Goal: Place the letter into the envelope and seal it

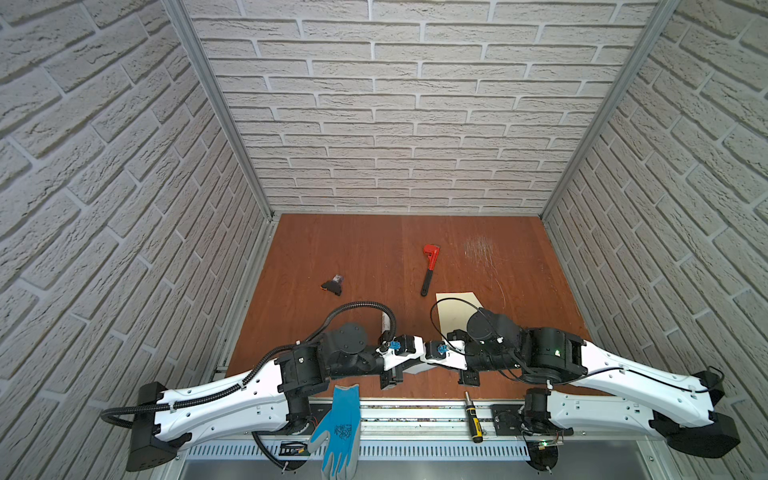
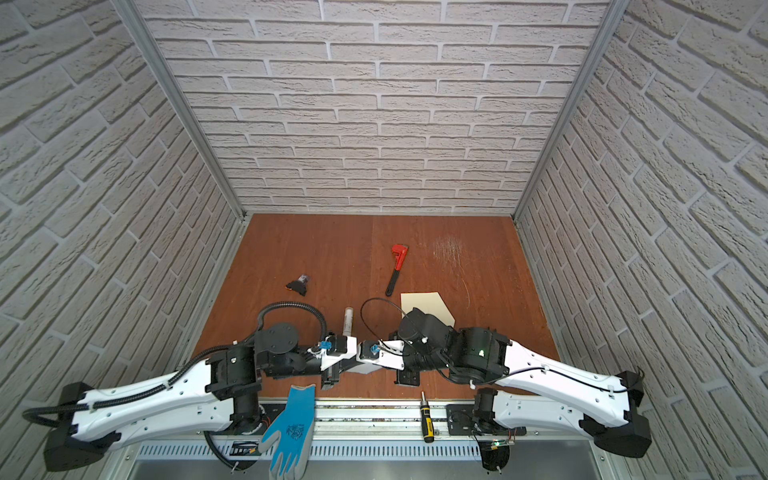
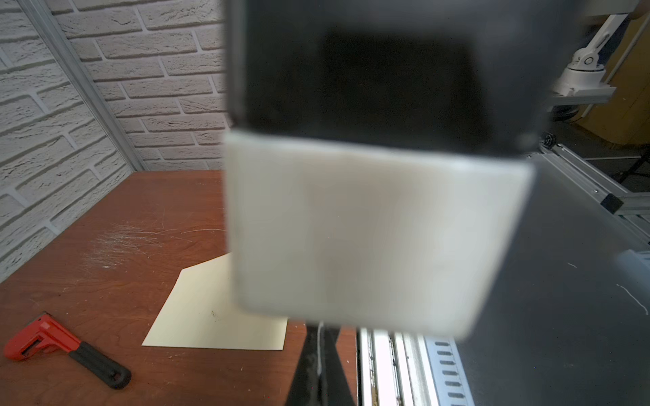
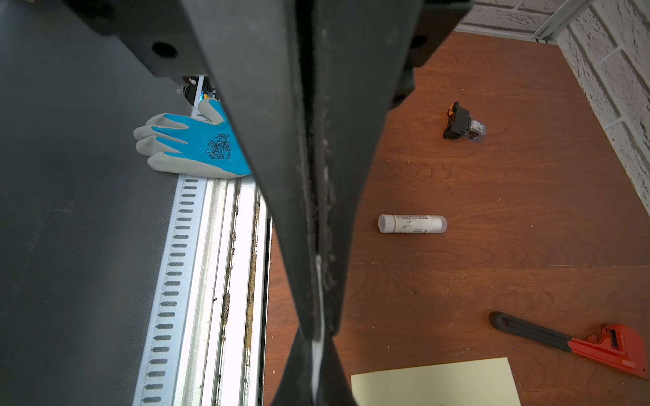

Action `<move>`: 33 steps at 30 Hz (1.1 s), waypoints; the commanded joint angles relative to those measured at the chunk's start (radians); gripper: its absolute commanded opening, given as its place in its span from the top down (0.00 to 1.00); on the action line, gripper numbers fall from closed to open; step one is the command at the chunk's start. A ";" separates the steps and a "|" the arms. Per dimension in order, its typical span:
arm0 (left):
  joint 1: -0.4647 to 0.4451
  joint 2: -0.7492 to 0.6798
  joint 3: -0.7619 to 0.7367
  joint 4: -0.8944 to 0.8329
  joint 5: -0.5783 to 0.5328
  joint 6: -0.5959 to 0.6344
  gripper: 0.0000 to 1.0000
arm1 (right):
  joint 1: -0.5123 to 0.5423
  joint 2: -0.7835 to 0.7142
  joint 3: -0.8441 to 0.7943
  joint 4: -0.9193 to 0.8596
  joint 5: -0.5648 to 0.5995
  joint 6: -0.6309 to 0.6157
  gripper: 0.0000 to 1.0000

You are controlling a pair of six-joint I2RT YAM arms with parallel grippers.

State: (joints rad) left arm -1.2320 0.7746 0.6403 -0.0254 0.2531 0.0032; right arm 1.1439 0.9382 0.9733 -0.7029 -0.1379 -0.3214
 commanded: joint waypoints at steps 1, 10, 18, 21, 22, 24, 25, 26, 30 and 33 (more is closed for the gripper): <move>-0.005 -0.046 -0.007 0.016 -0.024 -0.002 0.66 | 0.008 -0.032 -0.001 0.035 -0.007 0.004 0.94; -0.003 -0.151 -0.048 -0.057 -0.037 -0.006 1.00 | 0.008 -0.042 0.000 0.031 -0.012 0.007 0.94; -0.003 -0.150 -0.070 -0.033 -0.039 -0.027 0.65 | 0.008 -0.040 0.007 0.035 -0.019 0.007 0.94; -0.003 -0.137 -0.071 -0.040 -0.043 -0.026 0.76 | 0.008 -0.044 0.008 0.032 -0.019 0.011 0.94; -0.003 -0.135 -0.073 -0.039 -0.043 -0.025 0.83 | 0.008 -0.047 0.010 0.033 -0.019 0.012 0.94; -0.003 -0.136 -0.077 -0.036 -0.043 -0.023 0.96 | 0.008 -0.052 0.010 0.030 -0.020 0.014 0.94; -0.003 -0.138 -0.081 -0.035 -0.042 -0.022 1.00 | 0.010 -0.056 0.011 0.029 -0.020 0.015 0.94; -0.003 -0.141 -0.083 -0.035 -0.040 -0.021 1.00 | 0.010 -0.061 0.011 0.028 -0.019 0.016 0.94; -0.001 -0.153 -0.082 -0.065 -0.023 -0.024 0.73 | 0.011 -0.071 0.011 0.027 -0.023 0.026 0.94; -0.001 -0.159 -0.077 -0.108 -0.023 -0.025 0.68 | 0.011 -0.076 0.015 0.027 -0.020 0.026 0.94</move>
State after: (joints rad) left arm -1.2316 0.6300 0.5709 -0.1146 0.2218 -0.0216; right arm 1.1439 0.8806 0.9737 -0.7025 -0.1429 -0.3099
